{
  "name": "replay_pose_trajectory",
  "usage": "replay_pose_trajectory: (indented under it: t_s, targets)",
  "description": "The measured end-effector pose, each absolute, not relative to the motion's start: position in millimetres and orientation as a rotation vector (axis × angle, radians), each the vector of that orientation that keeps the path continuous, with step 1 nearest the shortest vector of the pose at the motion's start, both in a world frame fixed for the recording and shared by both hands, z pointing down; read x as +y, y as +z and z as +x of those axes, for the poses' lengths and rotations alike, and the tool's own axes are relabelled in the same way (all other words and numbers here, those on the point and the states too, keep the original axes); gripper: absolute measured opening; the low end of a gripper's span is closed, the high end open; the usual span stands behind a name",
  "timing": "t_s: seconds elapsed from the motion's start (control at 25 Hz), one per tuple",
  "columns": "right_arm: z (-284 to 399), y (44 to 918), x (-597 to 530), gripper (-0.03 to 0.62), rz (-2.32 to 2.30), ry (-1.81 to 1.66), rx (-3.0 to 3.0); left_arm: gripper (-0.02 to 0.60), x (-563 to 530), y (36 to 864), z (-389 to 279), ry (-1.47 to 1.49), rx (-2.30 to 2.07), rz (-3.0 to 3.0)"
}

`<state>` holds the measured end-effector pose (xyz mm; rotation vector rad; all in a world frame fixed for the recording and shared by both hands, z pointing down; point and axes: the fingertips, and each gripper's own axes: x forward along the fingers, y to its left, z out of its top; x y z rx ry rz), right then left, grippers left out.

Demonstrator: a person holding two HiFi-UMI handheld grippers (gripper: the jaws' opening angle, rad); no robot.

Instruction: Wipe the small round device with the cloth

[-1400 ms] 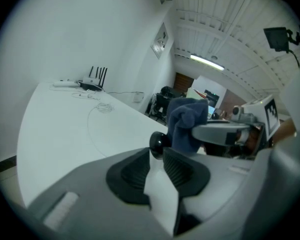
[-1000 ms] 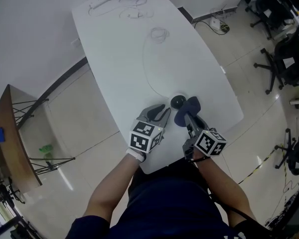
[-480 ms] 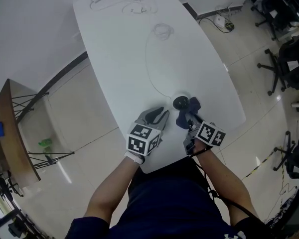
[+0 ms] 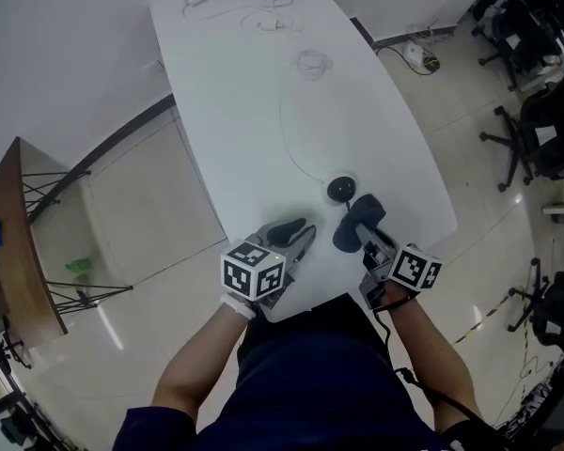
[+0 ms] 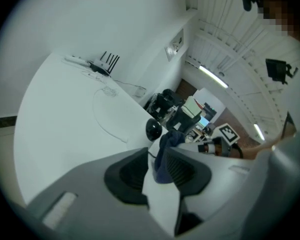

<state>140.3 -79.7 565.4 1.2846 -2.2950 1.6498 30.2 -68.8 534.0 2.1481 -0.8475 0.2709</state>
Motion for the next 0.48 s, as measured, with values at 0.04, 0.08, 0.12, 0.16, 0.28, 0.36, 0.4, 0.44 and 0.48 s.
replay_pose_trajectory:
  t_s: [0.04,0.08,0.12,0.16,0.28,0.36,0.4,0.44,0.48]
  targets:
    - [139.0,554.8,-75.2,0.063,1.250,1.638,-2.340,0.110,-65.3,529.3,33.4,0.256,-0.818,2.156]
    - [136.8,544.1,-70.9,0.063,1.210,1.628,-2.385,0.122,-61.8,523.2,37.5,0.240,-0.785,2.173]
    - [133.3,533.1,-66.5,0.063,1.162,1.621,-2.431,0.143,-58.0,515.7,42.5,0.224,-0.747,2.198]
    - [129.1,521.7,-61.8,0.063,1.102,1.616,-2.483,0.176,-53.5,506.9,48.6,0.207,-0.704,2.232]
    - [114.6,485.3,-46.6,0.063,0.848,1.579,-2.651,0.303,-39.1,477.5,68.8,0.171,-0.560,2.360]
    - [106.3,463.9,-35.8,0.063,0.664,1.513,-2.742,0.377,-31.3,459.5,77.5,0.165,-0.474,2.450]
    - [103.1,454.9,-30.8,0.063,0.585,1.475,-2.777,0.405,-28.3,451.2,80.3,0.163,-0.434,2.488]
    - [100.5,446.7,-26.2,0.063,0.514,1.441,-2.806,0.431,-25.4,443.4,82.5,0.158,-0.394,2.519]
    - [98.1,439.3,-21.7,0.063,0.448,1.413,-2.832,0.445,-22.1,436.8,84.4,0.154,-0.353,2.541]
